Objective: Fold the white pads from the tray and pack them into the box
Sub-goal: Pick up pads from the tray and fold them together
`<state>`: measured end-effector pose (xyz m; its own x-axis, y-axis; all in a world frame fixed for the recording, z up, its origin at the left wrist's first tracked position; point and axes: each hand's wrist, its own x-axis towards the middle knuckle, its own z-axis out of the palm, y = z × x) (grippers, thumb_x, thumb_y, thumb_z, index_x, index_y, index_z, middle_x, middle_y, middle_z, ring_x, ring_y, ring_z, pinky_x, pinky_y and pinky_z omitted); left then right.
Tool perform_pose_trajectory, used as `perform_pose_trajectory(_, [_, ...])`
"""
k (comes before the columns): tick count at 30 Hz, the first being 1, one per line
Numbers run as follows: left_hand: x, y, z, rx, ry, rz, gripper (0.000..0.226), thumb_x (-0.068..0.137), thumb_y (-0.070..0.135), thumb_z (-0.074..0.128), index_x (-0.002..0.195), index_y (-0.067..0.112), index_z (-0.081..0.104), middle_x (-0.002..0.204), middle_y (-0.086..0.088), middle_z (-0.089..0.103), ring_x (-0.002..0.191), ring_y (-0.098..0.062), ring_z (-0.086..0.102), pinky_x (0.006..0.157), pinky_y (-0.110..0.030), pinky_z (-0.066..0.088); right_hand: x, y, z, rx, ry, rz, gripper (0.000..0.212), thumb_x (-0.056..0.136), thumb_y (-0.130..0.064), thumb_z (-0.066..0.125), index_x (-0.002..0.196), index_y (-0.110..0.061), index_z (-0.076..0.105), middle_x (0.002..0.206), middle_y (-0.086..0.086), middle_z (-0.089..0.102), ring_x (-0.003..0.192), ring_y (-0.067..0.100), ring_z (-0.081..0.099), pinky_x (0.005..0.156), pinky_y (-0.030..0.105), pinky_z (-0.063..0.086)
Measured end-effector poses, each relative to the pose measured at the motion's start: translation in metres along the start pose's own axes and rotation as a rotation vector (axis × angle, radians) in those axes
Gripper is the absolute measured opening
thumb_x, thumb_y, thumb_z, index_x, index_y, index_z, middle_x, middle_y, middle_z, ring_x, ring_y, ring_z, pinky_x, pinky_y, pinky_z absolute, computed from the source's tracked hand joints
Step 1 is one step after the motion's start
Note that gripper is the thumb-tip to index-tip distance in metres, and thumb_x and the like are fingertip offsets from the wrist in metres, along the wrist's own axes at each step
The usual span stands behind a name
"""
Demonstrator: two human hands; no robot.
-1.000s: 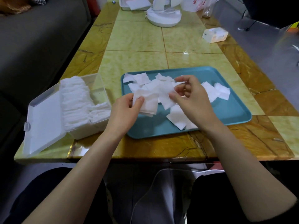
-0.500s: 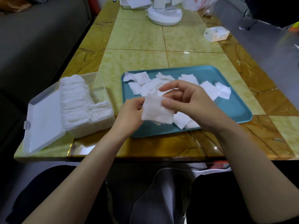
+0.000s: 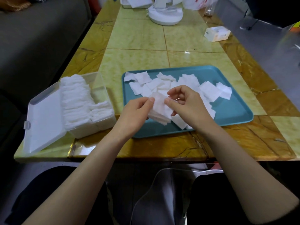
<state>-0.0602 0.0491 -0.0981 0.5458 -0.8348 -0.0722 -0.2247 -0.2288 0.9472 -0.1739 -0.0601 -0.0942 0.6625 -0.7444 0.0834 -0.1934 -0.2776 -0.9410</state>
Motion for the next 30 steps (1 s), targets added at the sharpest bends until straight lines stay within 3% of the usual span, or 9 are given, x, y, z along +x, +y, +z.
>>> perform_pose_trajectory(2, [-0.001, 0.000, 0.000, 0.010, -0.016, -0.001, 0.047, 0.096, 0.047, 0.044, 0.091, 0.007, 0.069, 0.090, -0.015, 0.069, 0.090, -0.031, 0.064, 0.085, -0.043, 0.051, -0.001, 0.001, 0.002, -0.032, -0.006, -0.014, 0.014, 0.086, -0.012, 0.064, 0.095, -0.019, 0.056, 0.083, -0.002, 0.059, 0.072, 0.013, 0.059, 0.052, 0.015, 0.049])
perform_pose_trajectory(4, [-0.001, -0.001, 0.000, 0.033, -0.037, 0.012, 0.060, 0.086, 0.062, 0.049, 0.092, 0.005, 0.068, 0.089, -0.018, 0.068, 0.087, -0.033, 0.063, 0.082, -0.047, 0.050, -0.003, 0.000, 0.004, -0.047, -0.014, -0.022, 0.014, 0.086, -0.012, 0.064, 0.096, -0.018, 0.056, 0.083, -0.003, 0.060, 0.074, 0.013, 0.058, 0.053, 0.015, 0.049])
perform_pose_trajectory(7, [0.001, -0.005, -0.001, 0.136, 0.013, 0.053, 0.038, 0.087, 0.043, 0.060, 0.095, 0.007, 0.069, 0.086, -0.015, 0.069, 0.084, -0.030, 0.064, 0.072, -0.042, 0.049, -0.001, 0.002, 0.002, -0.131, 0.018, -0.065, 0.012, 0.087, -0.017, 0.062, 0.097, -0.020, 0.057, 0.082, -0.009, 0.059, 0.075, 0.004, 0.056, 0.064, 0.017, 0.049])
perform_pose_trajectory(10, [0.005, -0.008, -0.003, 0.215, 0.088, 0.056, 0.026, 0.090, 0.030, 0.060, 0.096, 0.007, 0.069, 0.087, -0.011, 0.070, 0.083, -0.026, 0.064, 0.071, -0.040, 0.049, 0.001, 0.011, -0.013, -0.488, 0.040, -0.070, 0.022, 0.088, -0.030, 0.061, 0.107, -0.022, 0.055, 0.096, -0.011, 0.059, 0.087, 0.006, 0.054, 0.074, 0.023, 0.041])
perform_pose_trajectory(13, [0.006, -0.009, -0.006, 0.247, 0.132, 0.066, 0.027, 0.091, 0.030, 0.059, 0.095, 0.004, 0.067, 0.086, -0.012, 0.068, 0.079, -0.024, 0.061, 0.065, -0.035, 0.045, -0.001, 0.020, -0.021, -0.905, -0.129, 0.050, 0.046, 0.085, -0.040, 0.063, 0.122, -0.018, 0.049, 0.120, 0.001, 0.050, 0.111, 0.020, 0.046, 0.082, 0.033, 0.039])
perform_pose_trajectory(15, [0.006, -0.010, -0.007, 0.251, 0.135, 0.069, 0.025, 0.091, 0.029, 0.059, 0.094, 0.006, 0.067, 0.084, -0.009, 0.067, 0.073, -0.018, 0.059, 0.060, -0.028, 0.041, -0.003, 0.021, -0.020, -0.982, -0.178, 0.097, 0.052, 0.083, -0.040, 0.065, 0.126, -0.017, 0.046, 0.123, 0.004, 0.047, 0.113, 0.023, 0.045, 0.084, 0.034, 0.040])
perform_pose_trajectory(21, [0.005, -0.010, -0.007, 0.264, 0.127, 0.078, 0.016, 0.091, 0.026, 0.059, 0.087, 0.012, 0.066, 0.073, 0.007, 0.063, 0.066, -0.006, 0.055, 0.053, -0.014, 0.037, -0.002, 0.018, -0.020, -0.791, -0.155, 0.070, 0.043, 0.081, -0.026, 0.070, 0.118, -0.018, 0.051, 0.097, -0.002, 0.057, 0.093, 0.017, 0.052, 0.071, 0.027, 0.034])
perform_pose_trajectory(26, [0.006, -0.010, -0.008, 0.249, 0.159, 0.068, 0.019, 0.092, 0.025, 0.058, 0.103, 0.013, 0.067, 0.093, 0.000, 0.069, 0.086, -0.017, 0.062, 0.073, -0.033, 0.049, 0.003, 0.005, -0.014, -0.257, -0.027, -0.002, 0.042, 0.073, -0.018, 0.077, 0.107, -0.027, 0.054, 0.086, -0.009, 0.062, 0.077, 0.005, 0.056, 0.069, 0.013, 0.042])
perform_pose_trajectory(30, [0.008, -0.012, -0.008, 0.256, 0.174, 0.050, 0.022, 0.092, 0.024, 0.057, 0.104, 0.009, 0.067, 0.094, -0.004, 0.069, 0.087, -0.020, 0.062, 0.074, -0.036, 0.049, -0.001, -0.016, -0.015, 0.072, -0.130, -0.017, 0.044, 0.075, -0.009, 0.075, 0.111, -0.021, 0.053, 0.087, -0.006, 0.065, 0.082, -0.002, 0.062, 0.073, 0.011, 0.048])
